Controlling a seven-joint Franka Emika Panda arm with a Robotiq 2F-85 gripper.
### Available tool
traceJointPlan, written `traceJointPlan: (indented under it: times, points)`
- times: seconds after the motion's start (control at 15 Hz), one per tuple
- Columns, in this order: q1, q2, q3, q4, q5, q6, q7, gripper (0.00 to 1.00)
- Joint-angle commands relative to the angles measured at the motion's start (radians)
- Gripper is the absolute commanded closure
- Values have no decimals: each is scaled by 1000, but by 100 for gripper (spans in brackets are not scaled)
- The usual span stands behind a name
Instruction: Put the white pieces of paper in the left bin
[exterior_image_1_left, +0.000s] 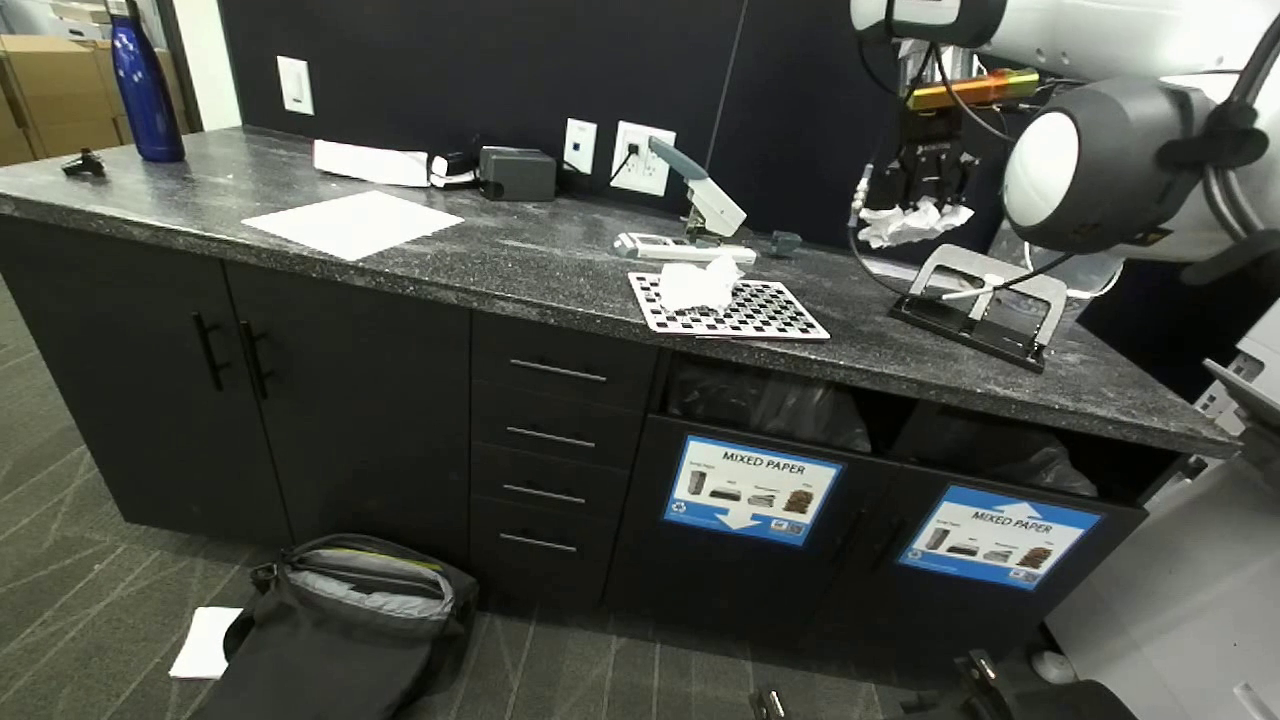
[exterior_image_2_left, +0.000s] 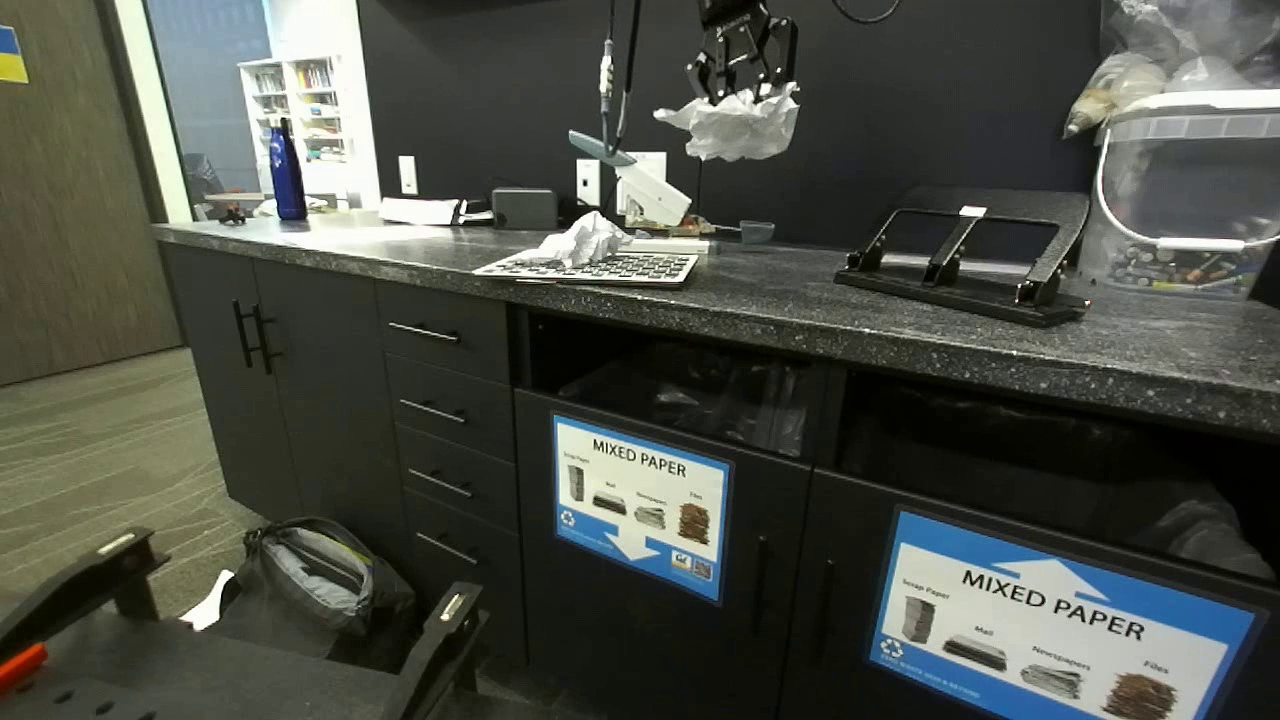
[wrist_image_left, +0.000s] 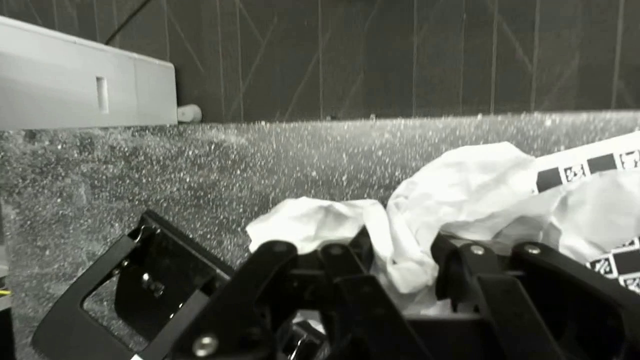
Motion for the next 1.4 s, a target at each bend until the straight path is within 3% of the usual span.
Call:
traceJointPlan:
  times: [0.0, 0.4, 0.47, 0.6, 0.67, 0.73, 0.8, 0.87, 0.93, 1.0, 1.07, 1.27, 1.33]
  points:
    - [-28, 10, 62, 11, 22, -118, -126, 92]
    - [-64, 51, 117, 24, 18, -286, -390, 92]
    - [-45, 63, 60, 34, -20, -310, -221, 92]
    - [-54, 66, 38, 25, -46, -347, -176, 92]
    - [-26, 79, 5, 27, -152, -307, -359, 92]
    - [-79, 64, 66, 10, -75, -346, -409, 92]
    - [-30, 91, -11, 26, -208, -306, -442, 92]
    - [-30, 95, -20, 21, -243, -296, -482, 92]
    - [-58, 91, -18, 14, -199, -370, -324, 92]
    - [-58, 96, -32, 12, -218, -385, -314, 92]
    - [-30, 113, -64, 14, -319, -309, -478, 92]
    - [-22, 130, -113, 0, -436, -249, -549, 92]
    - [-56, 109, -58, -12, -374, -281, -634, 92]
